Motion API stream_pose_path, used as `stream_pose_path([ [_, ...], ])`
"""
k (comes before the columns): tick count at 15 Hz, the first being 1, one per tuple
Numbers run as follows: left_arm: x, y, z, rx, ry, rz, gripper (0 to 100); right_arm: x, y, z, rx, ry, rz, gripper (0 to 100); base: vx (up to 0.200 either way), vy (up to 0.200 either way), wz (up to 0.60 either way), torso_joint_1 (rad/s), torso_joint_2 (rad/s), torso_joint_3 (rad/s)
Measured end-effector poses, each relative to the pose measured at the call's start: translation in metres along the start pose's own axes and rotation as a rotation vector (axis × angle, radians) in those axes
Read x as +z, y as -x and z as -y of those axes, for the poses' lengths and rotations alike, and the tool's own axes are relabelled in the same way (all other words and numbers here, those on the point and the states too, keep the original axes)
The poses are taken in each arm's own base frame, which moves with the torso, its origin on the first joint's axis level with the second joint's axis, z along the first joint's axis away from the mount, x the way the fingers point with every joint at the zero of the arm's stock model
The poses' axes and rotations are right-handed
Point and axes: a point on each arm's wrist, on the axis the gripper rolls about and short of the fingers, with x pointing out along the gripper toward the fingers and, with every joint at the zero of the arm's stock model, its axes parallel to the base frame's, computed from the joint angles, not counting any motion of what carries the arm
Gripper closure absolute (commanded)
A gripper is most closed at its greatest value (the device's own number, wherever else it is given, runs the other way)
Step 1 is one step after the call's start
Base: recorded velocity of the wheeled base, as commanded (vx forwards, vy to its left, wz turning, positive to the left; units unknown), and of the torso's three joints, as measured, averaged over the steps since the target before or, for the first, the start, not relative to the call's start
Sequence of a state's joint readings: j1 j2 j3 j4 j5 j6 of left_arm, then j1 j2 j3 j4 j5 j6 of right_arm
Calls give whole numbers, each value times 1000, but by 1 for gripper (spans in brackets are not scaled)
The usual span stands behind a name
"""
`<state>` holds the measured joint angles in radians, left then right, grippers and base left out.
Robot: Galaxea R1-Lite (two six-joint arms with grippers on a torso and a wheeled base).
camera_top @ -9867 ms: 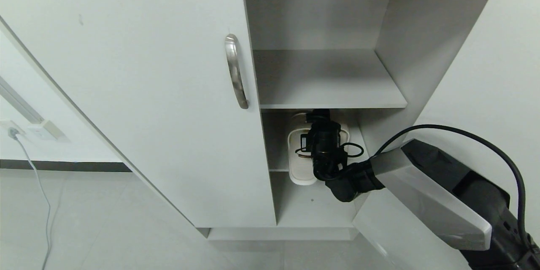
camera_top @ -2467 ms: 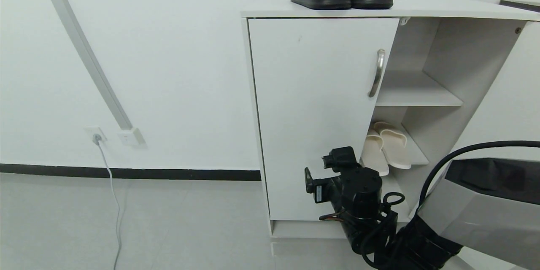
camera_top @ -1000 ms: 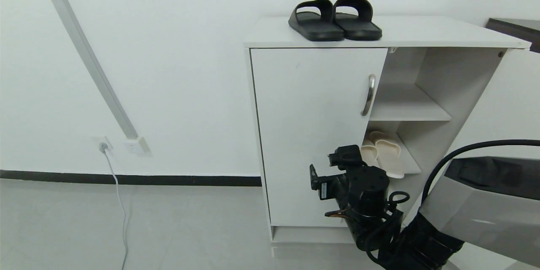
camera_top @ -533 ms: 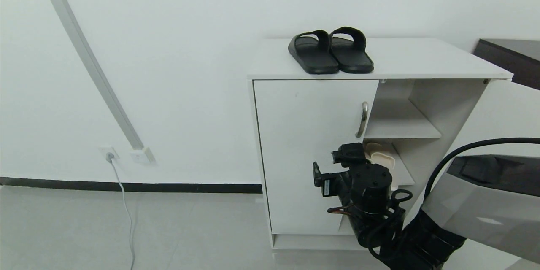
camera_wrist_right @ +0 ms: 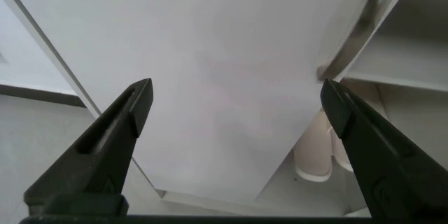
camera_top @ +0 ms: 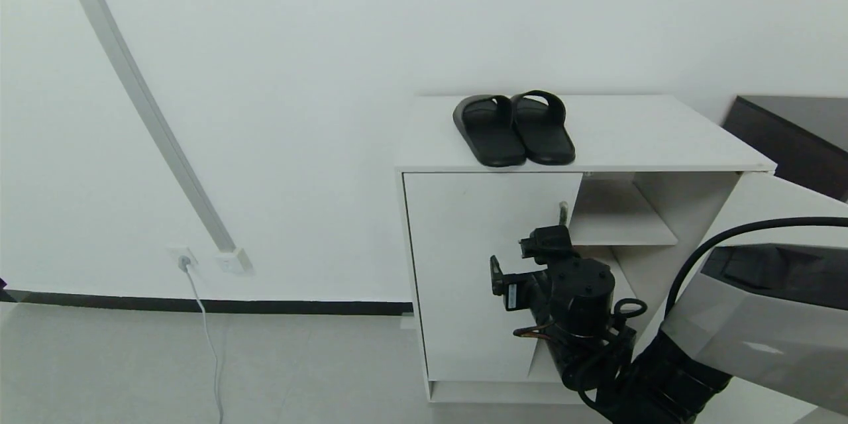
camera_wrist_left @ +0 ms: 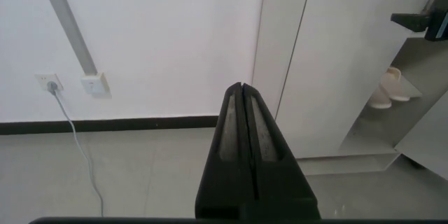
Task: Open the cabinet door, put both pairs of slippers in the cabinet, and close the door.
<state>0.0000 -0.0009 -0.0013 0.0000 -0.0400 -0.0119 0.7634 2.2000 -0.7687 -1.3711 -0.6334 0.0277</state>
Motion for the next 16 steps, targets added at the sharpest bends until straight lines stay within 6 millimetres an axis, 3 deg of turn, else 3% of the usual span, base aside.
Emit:
stream_pose_path([
  [16, 0, 0, 0, 0, 0, 0, 100, 1, 0, 0, 0, 9, 3, 0, 0, 0, 0, 223, -512, -293],
])
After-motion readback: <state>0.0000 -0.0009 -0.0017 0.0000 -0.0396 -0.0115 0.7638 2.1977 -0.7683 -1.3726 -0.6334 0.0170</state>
